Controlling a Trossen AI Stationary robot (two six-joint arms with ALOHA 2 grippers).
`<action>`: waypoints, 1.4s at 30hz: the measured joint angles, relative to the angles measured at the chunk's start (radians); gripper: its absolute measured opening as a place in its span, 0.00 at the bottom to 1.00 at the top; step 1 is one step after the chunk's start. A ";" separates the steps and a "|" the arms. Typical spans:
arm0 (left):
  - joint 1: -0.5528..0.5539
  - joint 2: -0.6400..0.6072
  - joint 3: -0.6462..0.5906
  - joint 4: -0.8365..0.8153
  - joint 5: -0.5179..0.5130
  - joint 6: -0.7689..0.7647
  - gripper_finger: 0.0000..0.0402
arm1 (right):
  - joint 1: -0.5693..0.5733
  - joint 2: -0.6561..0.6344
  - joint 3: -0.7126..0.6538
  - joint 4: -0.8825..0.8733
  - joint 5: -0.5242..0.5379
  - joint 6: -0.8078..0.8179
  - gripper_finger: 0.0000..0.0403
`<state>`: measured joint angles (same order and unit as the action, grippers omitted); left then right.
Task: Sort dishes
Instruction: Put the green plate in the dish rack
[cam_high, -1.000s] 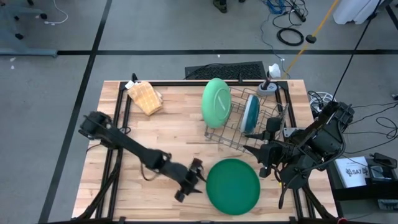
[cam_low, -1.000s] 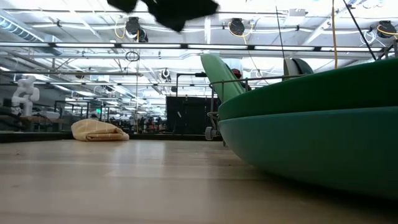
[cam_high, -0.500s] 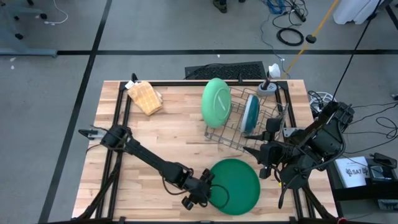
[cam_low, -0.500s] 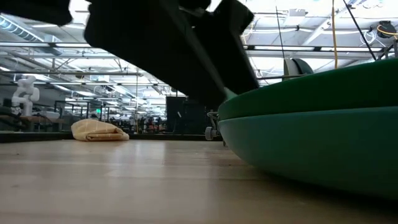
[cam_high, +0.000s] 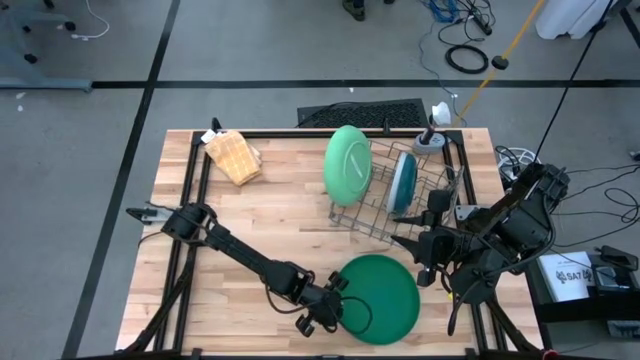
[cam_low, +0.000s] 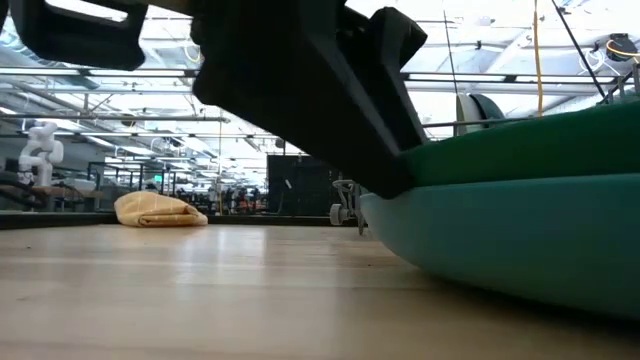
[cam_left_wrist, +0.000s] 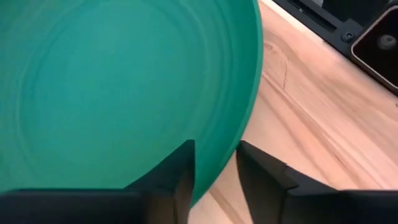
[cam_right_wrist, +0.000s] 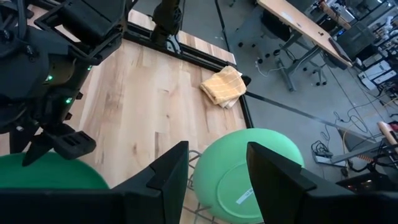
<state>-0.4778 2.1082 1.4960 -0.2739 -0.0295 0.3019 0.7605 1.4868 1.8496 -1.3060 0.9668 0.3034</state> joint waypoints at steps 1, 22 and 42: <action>0.001 0.000 0.000 0.002 0.000 0.000 0.28 | 0.000 0.000 0.000 0.000 0.000 -0.001 0.39; 0.004 -0.044 0.003 -0.060 0.086 -0.044 0.02 | 0.000 0.000 0.000 -0.004 0.001 -0.005 0.39; 0.035 -0.312 0.009 0.031 -0.037 -0.215 0.01 | 0.001 0.000 0.000 0.015 0.004 -0.041 0.39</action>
<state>-0.4431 1.7966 1.5050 -0.2431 -0.0667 0.0873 0.7612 1.4872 1.8496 -1.2910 0.9707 0.2622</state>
